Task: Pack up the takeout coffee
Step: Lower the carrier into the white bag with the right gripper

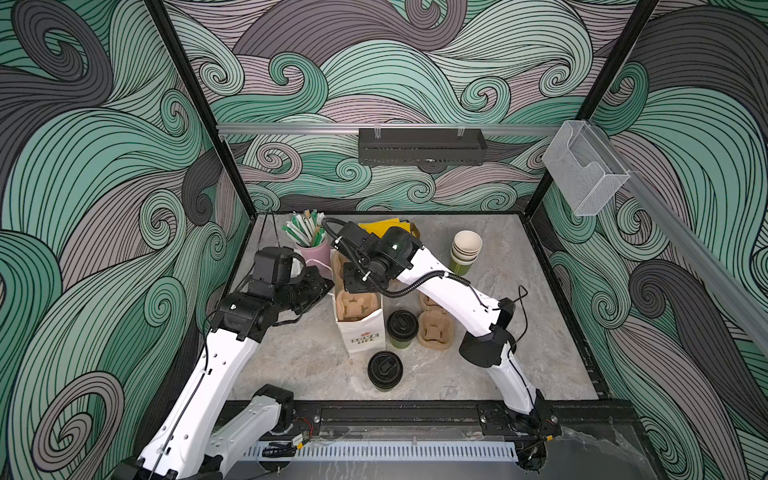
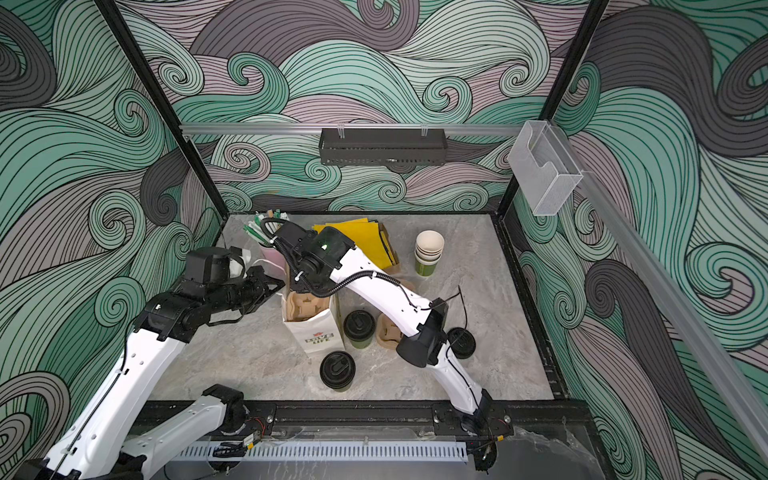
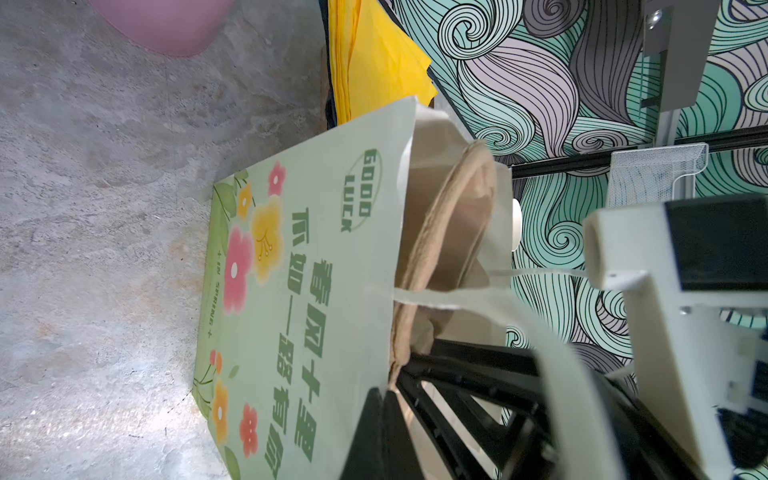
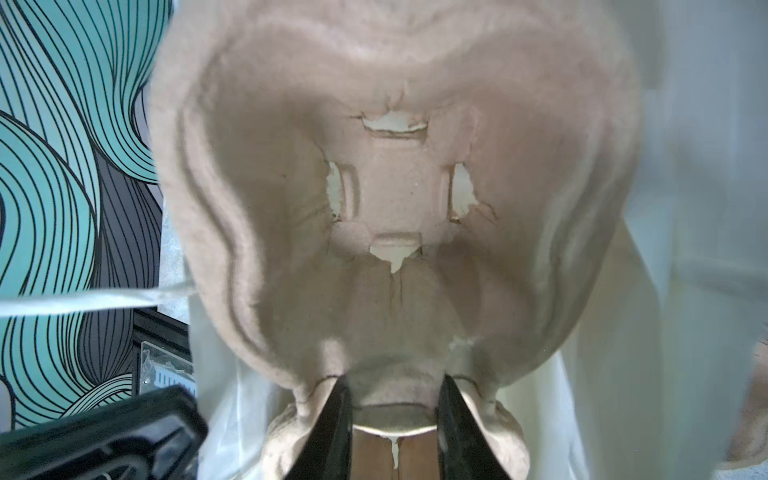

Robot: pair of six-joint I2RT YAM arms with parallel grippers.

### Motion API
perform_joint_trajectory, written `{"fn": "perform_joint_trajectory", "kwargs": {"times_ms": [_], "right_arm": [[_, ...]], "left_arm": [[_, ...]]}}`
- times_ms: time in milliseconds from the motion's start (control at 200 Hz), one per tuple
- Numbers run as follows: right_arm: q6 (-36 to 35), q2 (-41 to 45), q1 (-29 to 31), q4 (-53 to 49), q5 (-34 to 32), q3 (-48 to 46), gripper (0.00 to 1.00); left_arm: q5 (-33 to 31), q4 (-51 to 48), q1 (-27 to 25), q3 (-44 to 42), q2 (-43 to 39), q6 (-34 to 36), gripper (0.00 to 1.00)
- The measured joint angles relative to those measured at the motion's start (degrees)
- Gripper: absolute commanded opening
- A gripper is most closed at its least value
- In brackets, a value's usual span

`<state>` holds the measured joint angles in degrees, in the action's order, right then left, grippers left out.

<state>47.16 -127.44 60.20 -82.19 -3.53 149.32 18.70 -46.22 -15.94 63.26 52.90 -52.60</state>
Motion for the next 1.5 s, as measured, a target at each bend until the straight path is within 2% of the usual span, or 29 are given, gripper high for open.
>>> {"fn": "perform_joint_trajectory", "kwargs": {"times_ms": [1501], "right_arm": [[5.0,-8.5,-0.2,-1.4,-1.1,-2.6,0.33]], "left_arm": [[0.0,0.8,-0.4,-1.2,-0.9,-0.8,0.0]]}}
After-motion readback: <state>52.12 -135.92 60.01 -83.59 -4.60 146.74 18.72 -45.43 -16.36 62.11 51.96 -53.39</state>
